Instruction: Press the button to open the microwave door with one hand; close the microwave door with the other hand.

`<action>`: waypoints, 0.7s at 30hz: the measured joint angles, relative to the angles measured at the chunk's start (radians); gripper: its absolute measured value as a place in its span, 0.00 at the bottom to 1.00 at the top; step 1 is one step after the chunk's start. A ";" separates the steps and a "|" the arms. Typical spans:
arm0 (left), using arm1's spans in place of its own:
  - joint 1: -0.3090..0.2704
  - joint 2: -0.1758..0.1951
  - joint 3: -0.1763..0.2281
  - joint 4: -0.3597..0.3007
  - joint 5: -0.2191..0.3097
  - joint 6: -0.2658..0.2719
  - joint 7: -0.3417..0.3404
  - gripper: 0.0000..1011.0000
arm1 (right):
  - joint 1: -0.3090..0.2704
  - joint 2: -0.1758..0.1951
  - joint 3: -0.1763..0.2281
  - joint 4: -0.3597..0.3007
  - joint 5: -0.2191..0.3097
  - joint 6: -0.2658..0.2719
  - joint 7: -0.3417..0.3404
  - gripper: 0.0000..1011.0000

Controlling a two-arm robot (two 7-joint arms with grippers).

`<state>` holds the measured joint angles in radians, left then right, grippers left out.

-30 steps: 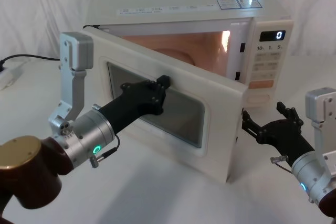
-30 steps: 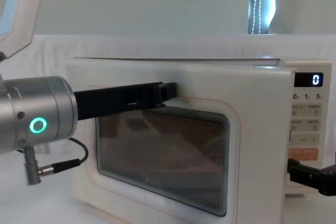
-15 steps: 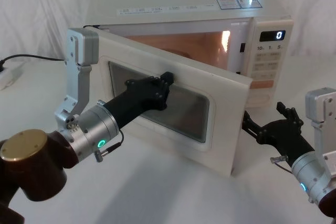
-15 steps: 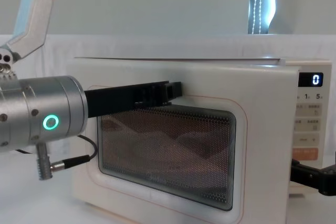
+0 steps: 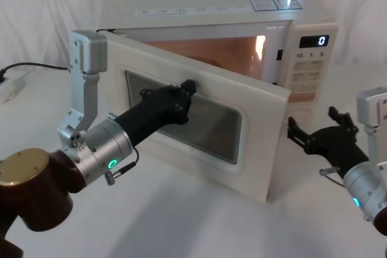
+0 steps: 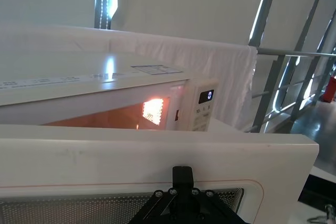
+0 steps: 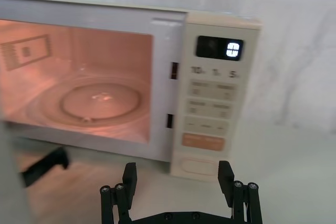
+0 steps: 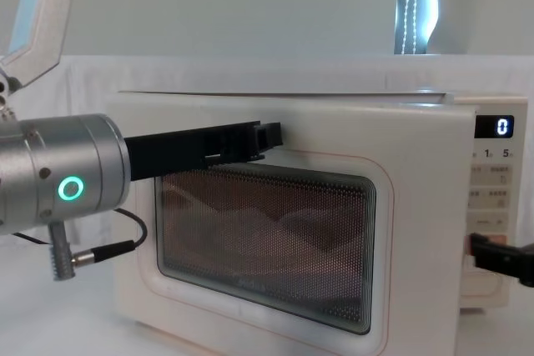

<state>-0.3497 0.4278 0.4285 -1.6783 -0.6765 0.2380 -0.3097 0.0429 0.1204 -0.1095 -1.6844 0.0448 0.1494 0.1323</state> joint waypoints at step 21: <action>0.000 0.004 0.004 0.005 -0.006 -0.013 0.006 0.00 | -0.008 0.002 0.098 0.042 0.004 0.002 -0.057 0.99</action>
<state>-0.3493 0.4317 0.4321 -1.6737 -0.6823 0.2254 -0.3033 0.0348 0.1222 -0.0113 -1.6426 0.0490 0.1515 0.0749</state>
